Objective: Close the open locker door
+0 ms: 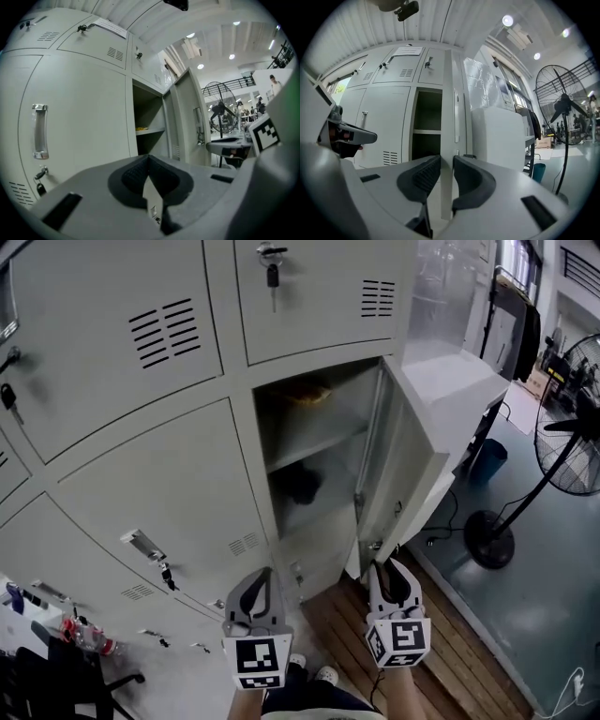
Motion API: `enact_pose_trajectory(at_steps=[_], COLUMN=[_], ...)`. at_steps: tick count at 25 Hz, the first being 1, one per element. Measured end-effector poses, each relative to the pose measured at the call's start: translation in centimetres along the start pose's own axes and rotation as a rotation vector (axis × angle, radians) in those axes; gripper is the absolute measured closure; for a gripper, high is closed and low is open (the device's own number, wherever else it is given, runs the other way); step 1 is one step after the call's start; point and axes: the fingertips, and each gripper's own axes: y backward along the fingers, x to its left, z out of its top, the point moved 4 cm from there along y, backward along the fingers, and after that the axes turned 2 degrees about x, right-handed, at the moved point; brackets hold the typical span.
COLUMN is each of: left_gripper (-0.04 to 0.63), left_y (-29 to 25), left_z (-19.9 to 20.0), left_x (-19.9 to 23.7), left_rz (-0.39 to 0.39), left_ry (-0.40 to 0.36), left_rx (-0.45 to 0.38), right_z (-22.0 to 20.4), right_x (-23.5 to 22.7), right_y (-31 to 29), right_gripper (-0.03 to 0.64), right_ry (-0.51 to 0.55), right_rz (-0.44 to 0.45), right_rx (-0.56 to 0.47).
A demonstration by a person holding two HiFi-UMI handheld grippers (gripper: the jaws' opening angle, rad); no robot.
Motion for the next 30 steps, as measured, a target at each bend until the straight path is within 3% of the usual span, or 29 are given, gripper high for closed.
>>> enact_pose_trajectory(at_steps=[13, 22, 30], left_gripper=[0.598, 0.597, 0.597], left_y=[0.7, 0.7, 0.9], left_z=[-0.4, -1.0, -1.1], left_x=[4.1, 6.6, 9.0], left_rz=[0.075, 0.099, 0.132], left_ry=[0.027, 0.036, 0.04], left_rx=[-0.001, 0.009, 0.005], right_z=[0.1, 0.1, 0.3], right_x=[4.2, 6.9, 9.4], right_y=[-2.3, -3.8, -6.0], right_gripper=[0.503, 0.5, 0.518], right_ry=[0.012, 0.01, 0.017], right_rz=[0.055, 0.036, 0.086], right_rx=[-0.01, -0.053, -0.041])
